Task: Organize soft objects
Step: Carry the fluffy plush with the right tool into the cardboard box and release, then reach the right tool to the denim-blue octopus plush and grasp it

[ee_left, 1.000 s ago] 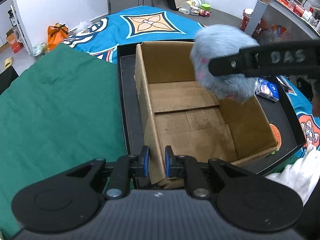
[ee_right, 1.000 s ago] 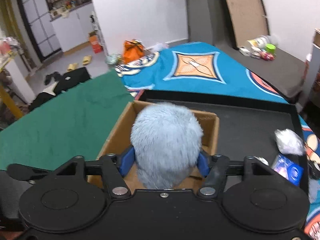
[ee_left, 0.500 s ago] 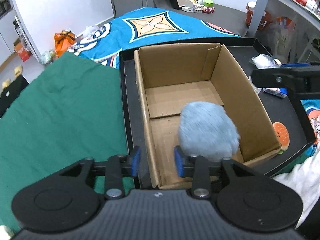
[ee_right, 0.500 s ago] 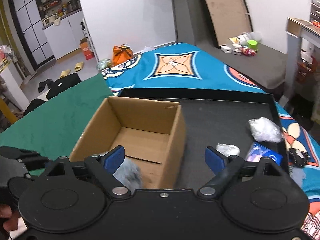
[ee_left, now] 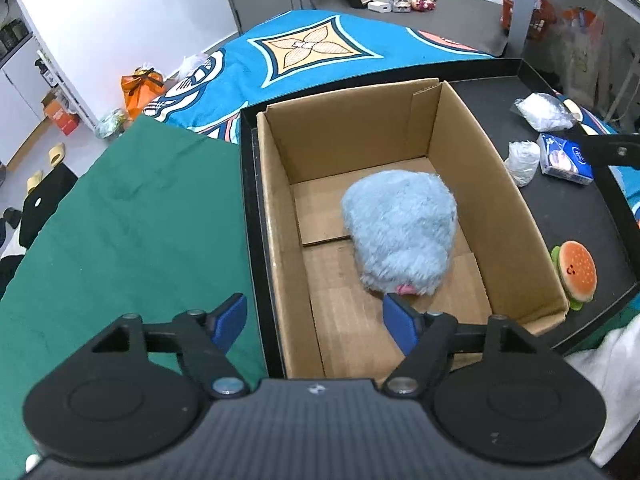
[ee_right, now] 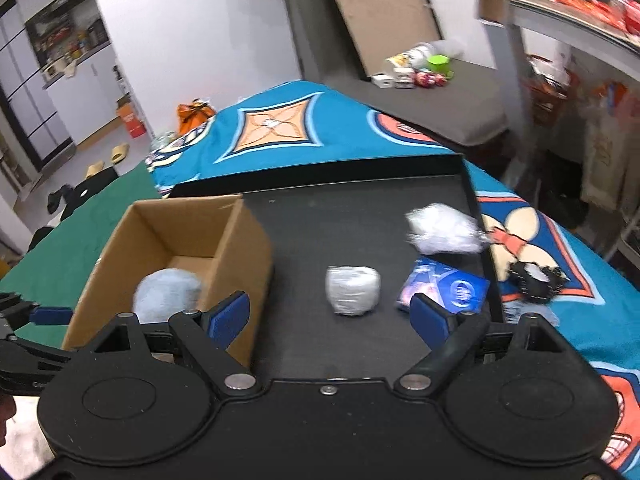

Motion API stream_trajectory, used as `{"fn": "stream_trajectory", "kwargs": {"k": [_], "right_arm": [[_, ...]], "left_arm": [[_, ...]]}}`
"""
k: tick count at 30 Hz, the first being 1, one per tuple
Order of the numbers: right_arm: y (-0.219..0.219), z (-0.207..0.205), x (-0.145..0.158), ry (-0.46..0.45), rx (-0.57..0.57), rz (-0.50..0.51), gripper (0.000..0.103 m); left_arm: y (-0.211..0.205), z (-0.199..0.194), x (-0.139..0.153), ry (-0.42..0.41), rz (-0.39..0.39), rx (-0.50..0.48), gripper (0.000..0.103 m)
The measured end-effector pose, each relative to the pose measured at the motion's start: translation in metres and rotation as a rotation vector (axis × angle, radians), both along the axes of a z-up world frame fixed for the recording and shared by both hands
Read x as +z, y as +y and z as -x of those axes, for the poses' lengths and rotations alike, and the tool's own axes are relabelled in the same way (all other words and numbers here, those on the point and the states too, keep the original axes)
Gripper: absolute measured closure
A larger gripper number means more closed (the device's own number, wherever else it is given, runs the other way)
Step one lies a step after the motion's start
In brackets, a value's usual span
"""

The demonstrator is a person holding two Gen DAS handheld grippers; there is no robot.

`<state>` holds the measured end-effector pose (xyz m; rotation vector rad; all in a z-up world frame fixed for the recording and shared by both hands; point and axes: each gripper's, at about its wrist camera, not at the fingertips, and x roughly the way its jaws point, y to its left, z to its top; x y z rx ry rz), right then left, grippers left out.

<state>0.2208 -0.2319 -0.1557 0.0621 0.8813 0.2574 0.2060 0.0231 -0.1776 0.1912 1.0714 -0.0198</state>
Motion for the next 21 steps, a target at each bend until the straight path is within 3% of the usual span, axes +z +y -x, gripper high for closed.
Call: {"fn": "stream_trajectory", "kwargs": {"k": [14, 21], "right_arm": [[-0.078, -0.014, -0.022, 0.019, -0.146, 0.013, 0.009], [-0.107, -0.022, -0.039, 0.038, -0.187, 0.010, 0.017]], "left_arm": [[-0.026, -0.014, -0.005, 0.033, -0.085, -0.013, 0.028], [-0.038, -0.021, -0.011, 0.056, -0.145, -0.019, 0.023]]}}
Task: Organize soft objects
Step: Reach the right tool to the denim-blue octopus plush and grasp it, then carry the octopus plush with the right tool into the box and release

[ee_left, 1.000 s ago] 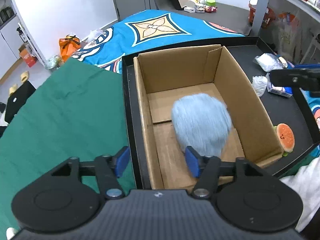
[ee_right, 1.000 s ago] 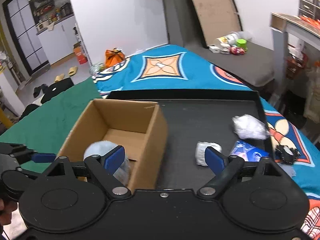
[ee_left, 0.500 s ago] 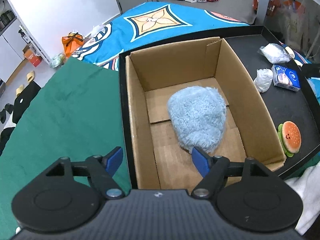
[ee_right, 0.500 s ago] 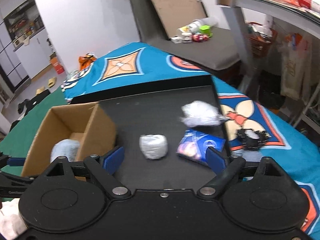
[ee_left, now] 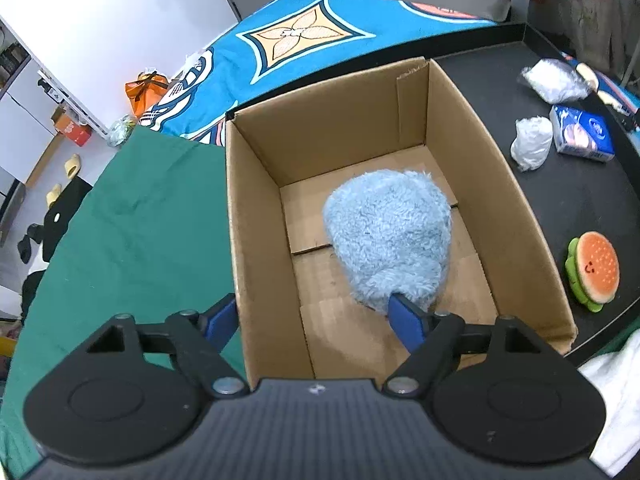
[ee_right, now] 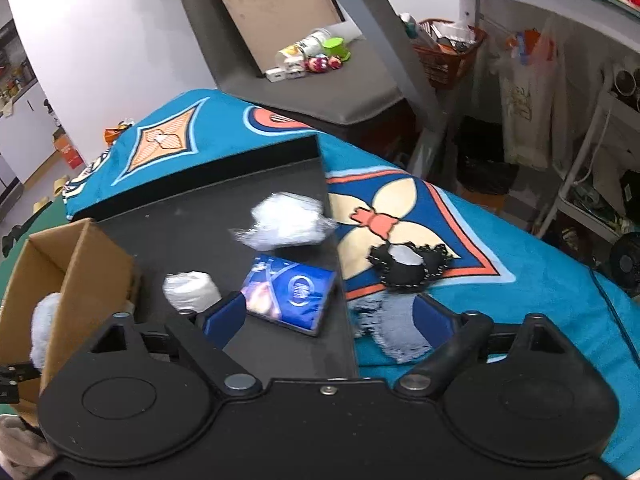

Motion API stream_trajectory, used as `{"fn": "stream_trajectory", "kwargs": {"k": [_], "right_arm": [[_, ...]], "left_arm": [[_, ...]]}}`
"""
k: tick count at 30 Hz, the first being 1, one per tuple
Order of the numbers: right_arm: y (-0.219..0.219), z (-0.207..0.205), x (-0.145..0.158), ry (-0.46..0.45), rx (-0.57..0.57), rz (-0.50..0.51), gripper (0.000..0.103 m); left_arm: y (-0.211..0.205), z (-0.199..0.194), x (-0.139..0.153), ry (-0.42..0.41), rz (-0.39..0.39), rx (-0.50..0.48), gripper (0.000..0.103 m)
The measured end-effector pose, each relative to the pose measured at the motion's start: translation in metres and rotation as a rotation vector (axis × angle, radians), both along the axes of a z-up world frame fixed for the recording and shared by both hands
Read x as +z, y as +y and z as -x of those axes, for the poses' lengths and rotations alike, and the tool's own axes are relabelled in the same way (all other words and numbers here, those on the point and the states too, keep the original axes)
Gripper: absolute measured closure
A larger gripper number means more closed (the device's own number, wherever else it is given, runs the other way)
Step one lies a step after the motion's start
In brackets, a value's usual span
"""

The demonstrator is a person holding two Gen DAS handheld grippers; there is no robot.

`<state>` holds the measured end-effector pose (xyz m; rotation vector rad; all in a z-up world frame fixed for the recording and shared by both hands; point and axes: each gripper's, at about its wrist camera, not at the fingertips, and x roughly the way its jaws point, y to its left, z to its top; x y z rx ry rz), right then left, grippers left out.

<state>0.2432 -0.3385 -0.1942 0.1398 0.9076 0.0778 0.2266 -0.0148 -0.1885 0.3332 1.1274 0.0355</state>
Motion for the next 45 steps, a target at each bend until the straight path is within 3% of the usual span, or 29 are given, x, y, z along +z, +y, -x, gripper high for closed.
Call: {"fn": "stream_trajectory", "kwargs": {"k": [16, 23, 25, 27, 31, 45], "right_arm": [[-0.041, -0.015, -0.037, 0.069, -0.109, -0.046, 0.050], [-0.048, -0.022, -0.051, 0.114, -0.136, -0.042, 0.053], [-0.044, -0.022, -0.057, 0.146, -0.105, -0.027, 0.065], [-0.041, -0.024, -0.064, 0.188, -0.072, -0.021, 0.069], [-0.043, -0.023, -0.056, 0.163, -0.074, -0.017, 0.075], [-0.024, -0.007, -0.007, 0.055, -0.056, 0.014, 0.075]], "left_arm": [[-0.012, -0.011, -0.005, 0.022, -0.069, -0.011, 0.014], [-0.014, -0.012, -0.007, 0.025, -0.080, -0.016, 0.012], [-0.014, -0.011, -0.007, 0.022, -0.084, -0.021, 0.012], [-0.014, -0.011, -0.007, 0.022, -0.082, -0.018, 0.012], [-0.012, -0.009, -0.006, 0.016, -0.072, -0.016, 0.012], [0.008, 0.000, 0.005, -0.041, -0.011, 0.025, 0.012]]}}
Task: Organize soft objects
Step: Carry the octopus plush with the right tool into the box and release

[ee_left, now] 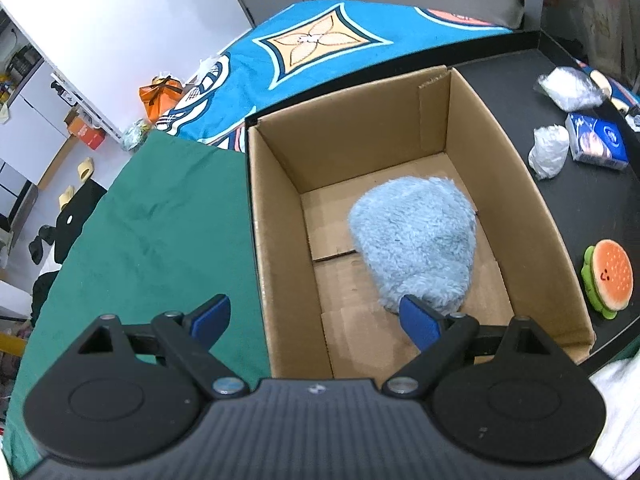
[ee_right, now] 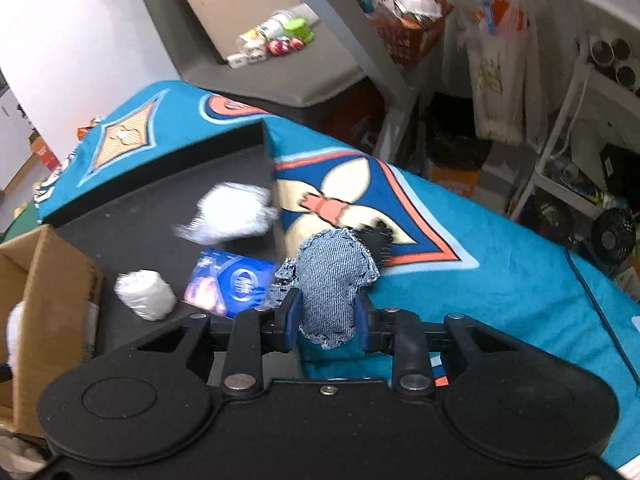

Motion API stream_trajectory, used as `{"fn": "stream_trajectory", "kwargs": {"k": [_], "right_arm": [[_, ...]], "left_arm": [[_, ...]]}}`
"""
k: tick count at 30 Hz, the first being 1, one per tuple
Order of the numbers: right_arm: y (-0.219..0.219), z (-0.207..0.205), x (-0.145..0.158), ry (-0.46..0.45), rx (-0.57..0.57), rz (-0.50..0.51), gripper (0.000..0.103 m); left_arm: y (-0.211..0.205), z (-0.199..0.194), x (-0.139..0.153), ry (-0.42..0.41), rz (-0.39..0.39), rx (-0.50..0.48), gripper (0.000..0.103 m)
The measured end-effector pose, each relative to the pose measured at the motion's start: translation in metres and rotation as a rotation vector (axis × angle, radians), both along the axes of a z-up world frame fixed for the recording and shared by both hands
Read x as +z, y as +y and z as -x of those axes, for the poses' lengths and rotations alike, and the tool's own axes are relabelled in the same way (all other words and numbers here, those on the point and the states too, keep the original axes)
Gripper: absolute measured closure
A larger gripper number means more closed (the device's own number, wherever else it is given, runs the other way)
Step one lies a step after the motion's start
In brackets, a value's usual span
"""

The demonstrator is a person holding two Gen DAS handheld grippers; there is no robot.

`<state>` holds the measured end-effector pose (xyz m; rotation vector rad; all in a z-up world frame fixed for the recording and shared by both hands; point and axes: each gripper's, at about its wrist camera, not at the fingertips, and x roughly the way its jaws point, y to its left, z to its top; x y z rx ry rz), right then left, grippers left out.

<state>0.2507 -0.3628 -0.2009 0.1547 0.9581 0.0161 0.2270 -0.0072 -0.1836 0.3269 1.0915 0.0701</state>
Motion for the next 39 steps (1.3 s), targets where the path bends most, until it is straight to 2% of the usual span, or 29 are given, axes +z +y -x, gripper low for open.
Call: {"fn": "stream_trajectory", "kwargs": {"k": [7, 11, 13, 18, 25, 27, 35, 39], "right_arm": [[0.029, 0.009, 0.022, -0.062, 0.041, -0.009, 0.075], [0.052, 0.012, 0.032, -0.084, 0.090, -0.016, 0.075], [0.065, 0.013, 0.037, -0.097, 0.117, -0.018, 0.075], [0.092, 0.016, 0.047, -0.117, 0.162, -0.018, 0.075], [0.127, 0.019, 0.058, -0.131, 0.221, 0.007, 0.075], [0.138, 0.020, 0.060, -0.138, 0.246, 0.012, 0.075], [0.190, 0.025, 0.065, -0.157, 0.382, 0.035, 0.075], [0.215, 0.022, 0.067, -0.168, 0.457, 0.033, 0.075]], "left_arm": [[0.011, 0.005, 0.009, -0.042, 0.074, 0.007, 0.014], [0.015, 0.010, 0.009, -0.059, 0.083, -0.010, 0.017], [0.020, 0.012, 0.008, -0.060, 0.102, -0.006, 0.021], [0.034, 0.014, 0.004, -0.057, 0.136, 0.011, 0.044], [0.045, 0.015, -0.004, -0.050, 0.184, 0.000, 0.066], [0.048, 0.016, -0.008, -0.040, 0.202, -0.003, 0.077], [0.056, 0.020, -0.012, -0.056, 0.225, -0.013, 0.091], [0.058, 0.021, -0.014, -0.063, 0.241, -0.011, 0.092]]}}
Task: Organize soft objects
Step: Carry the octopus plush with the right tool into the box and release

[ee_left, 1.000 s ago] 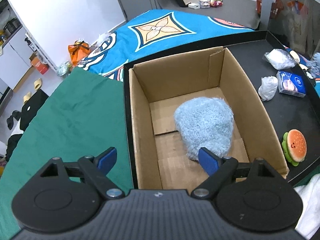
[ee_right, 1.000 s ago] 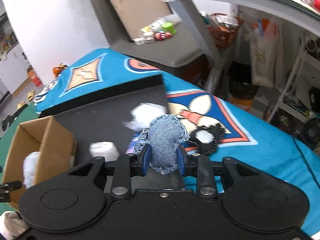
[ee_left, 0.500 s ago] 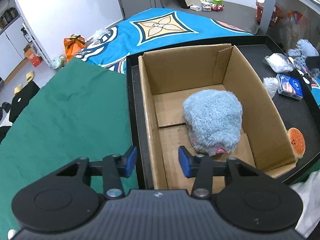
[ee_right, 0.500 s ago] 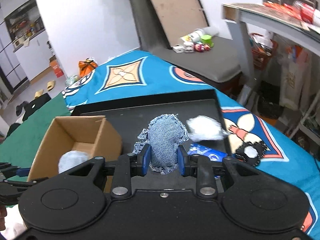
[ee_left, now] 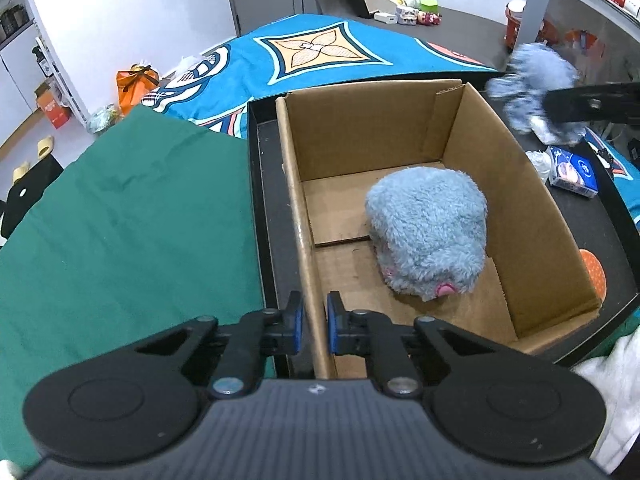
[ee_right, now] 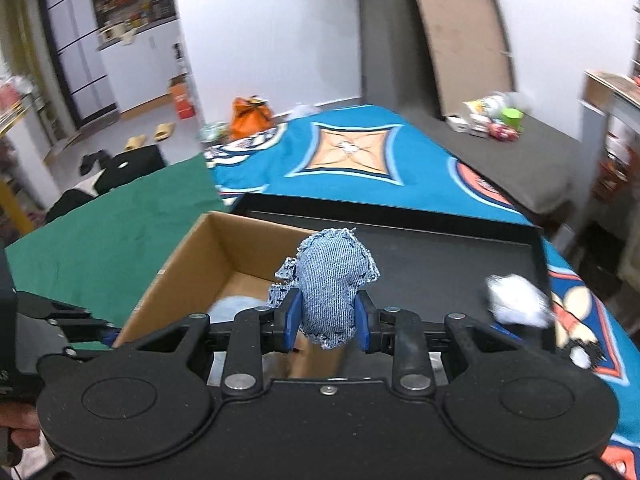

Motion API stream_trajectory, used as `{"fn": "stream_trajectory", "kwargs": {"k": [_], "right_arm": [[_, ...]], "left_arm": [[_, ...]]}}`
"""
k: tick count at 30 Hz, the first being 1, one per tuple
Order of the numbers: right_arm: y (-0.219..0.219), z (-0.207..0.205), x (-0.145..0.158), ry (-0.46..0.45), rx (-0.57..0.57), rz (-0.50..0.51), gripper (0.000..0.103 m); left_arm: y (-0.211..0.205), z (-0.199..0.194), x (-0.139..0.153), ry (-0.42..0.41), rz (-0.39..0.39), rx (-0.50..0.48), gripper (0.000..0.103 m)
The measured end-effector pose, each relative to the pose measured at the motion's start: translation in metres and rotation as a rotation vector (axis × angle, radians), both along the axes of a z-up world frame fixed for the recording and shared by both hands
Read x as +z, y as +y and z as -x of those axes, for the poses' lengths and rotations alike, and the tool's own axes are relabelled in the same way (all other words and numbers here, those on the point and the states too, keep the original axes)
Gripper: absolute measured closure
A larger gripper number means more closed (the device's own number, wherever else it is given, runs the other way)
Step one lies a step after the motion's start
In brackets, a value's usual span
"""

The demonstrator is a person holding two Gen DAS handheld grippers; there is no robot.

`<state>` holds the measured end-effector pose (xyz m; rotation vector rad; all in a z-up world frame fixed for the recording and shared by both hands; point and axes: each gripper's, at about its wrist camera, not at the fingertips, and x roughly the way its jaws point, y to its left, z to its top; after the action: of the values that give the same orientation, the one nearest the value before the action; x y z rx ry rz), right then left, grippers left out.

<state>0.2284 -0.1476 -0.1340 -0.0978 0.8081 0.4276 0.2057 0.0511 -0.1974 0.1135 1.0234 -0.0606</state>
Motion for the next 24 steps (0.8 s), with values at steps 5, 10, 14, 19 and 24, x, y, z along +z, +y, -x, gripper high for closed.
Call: {"fn": "stream_trajectory", "kwargs": {"k": [5, 10, 14, 19, 24], "right_arm": [[0.028, -0.003, 0.000, 0.008, 0.068, -0.007, 0.075], [0.048, -0.003, 0.000, 0.030, 0.133, -0.020, 0.074], [0.066, -0.006, -0.004, 0.030, 0.183, 0.013, 0.073], [0.073, -0.010, 0.003, 0.023, 0.159, -0.007, 0.041], [0.058, -0.011, 0.002, 0.022, 0.093, -0.013, 0.034]], "left_arm": [[0.001, 0.001, 0.000, -0.003, 0.005, 0.000, 0.092], [0.002, -0.001, -0.001, 0.000, 0.009, 0.005, 0.092], [0.004, 0.001, 0.000, -0.008, 0.030, 0.004, 0.091], [0.002, 0.000, -0.001, -0.007, 0.012, -0.001, 0.091], [0.004, -0.001, -0.002, 0.005, 0.025, 0.004, 0.091]]}}
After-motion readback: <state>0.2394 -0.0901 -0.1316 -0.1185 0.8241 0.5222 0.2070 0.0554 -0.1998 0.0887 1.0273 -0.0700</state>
